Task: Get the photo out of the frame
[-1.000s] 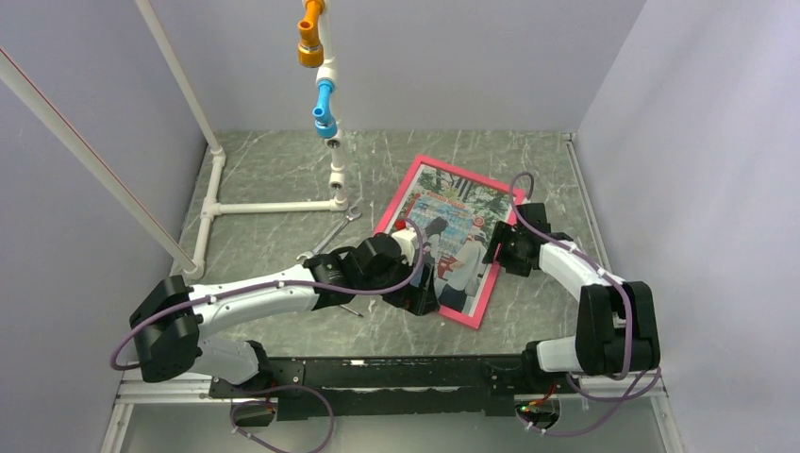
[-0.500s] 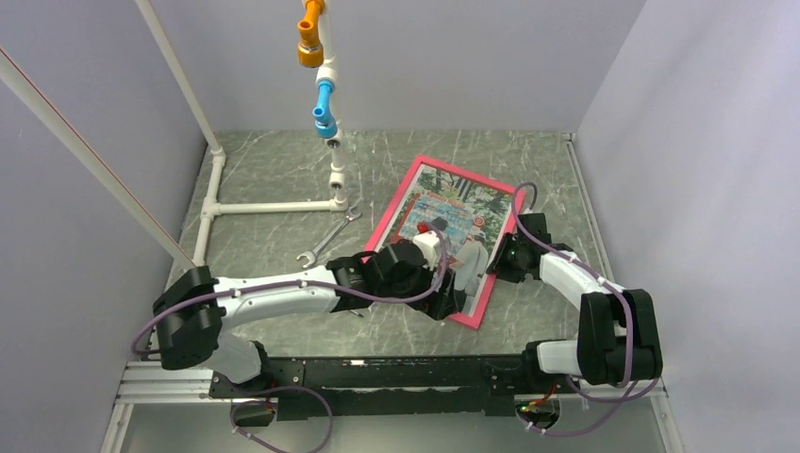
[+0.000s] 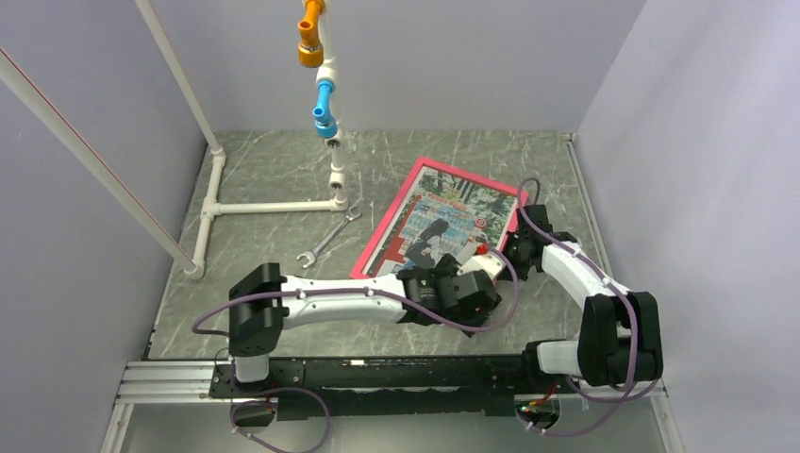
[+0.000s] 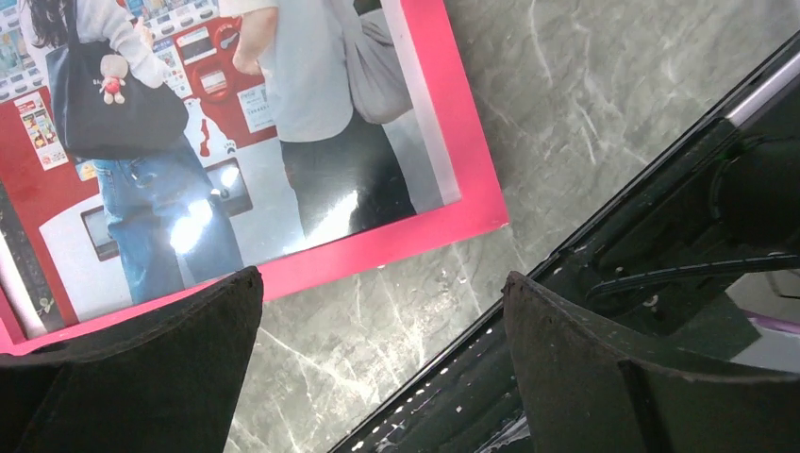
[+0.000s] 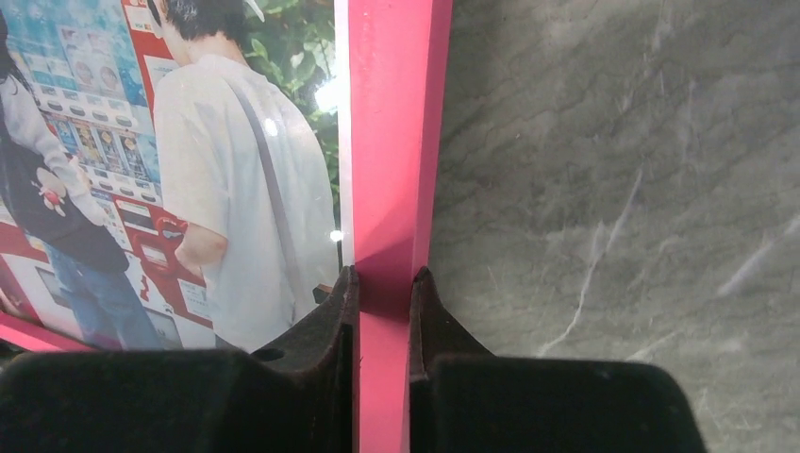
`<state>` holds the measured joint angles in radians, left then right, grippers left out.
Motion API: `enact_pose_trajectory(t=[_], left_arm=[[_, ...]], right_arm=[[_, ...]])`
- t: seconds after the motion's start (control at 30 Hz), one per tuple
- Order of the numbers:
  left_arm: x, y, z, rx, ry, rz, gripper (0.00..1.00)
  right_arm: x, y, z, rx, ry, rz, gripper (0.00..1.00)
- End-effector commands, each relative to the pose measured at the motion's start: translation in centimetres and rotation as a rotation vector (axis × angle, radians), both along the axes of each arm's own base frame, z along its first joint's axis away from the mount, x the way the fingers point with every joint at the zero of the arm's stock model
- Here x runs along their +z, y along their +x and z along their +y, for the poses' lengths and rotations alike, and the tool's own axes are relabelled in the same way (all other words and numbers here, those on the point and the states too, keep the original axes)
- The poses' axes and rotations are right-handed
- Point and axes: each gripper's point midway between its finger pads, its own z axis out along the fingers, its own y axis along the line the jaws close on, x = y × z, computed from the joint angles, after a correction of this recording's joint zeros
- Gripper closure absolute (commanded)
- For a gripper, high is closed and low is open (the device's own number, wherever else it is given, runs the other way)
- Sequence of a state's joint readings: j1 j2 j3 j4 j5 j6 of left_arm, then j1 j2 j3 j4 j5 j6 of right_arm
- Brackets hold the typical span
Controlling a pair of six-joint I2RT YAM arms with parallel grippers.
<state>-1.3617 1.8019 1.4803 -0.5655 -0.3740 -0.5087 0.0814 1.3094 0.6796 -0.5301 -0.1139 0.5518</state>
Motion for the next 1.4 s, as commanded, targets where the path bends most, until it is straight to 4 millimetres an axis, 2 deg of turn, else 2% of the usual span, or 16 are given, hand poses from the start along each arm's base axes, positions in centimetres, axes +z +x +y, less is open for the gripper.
enact_pose_trajectory(t=[0.0,0.33,0.5,0.7,0.9,1.03,1.17,1.33,1.37], left_arm=[[0.4,0.1,1.2,0.049,0.122,-0.105,0.01],[0.9,-2.1,-0.4,0.022,0.121,-0.171,0.01],[0.0,-2.9,-0.6,-0.017,0.163,-0.243,0.01],[-0.7,-3.6,-1.4,-0.110,0.288,-0.417,0.01],[-2.2,-1.7,-0.3,-0.114,0.487,-0.595,0.00],[-2.4,-0.5,0.0,-0.119,0.571,-0.711,0.03],[-2.0,0.1,0.1,-0.123,0.608,-0.786,0.13],[-1.2,-0.2,-0.4,-0.147,0.594,-0.843,0.40],[-1.1,-0.3,-0.4,-0.149,0.595,-0.847,0.43]], right_arm=[[4.5,1.1,1.8,-0.043,0.115,-0.064,1.00],[7.6,1.1,2.7,-0.133,0.205,-0.114,1.00],[7.9,1.0,2.9,-0.138,0.226,-0.120,1.00],[8.0,0.9,3.0,-0.135,0.227,-0.119,1.00],[7.9,0.6,3.5,-0.125,0.256,-0.105,1.00],[7.8,0.5,3.5,-0.125,0.257,-0.102,1.00],[7.9,0.5,3.5,-0.123,0.257,-0.103,1.00],[8.1,0.6,3.3,-0.118,0.243,-0.115,1.00],[8.1,0.6,3.3,-0.113,0.242,-0.118,1.00]])
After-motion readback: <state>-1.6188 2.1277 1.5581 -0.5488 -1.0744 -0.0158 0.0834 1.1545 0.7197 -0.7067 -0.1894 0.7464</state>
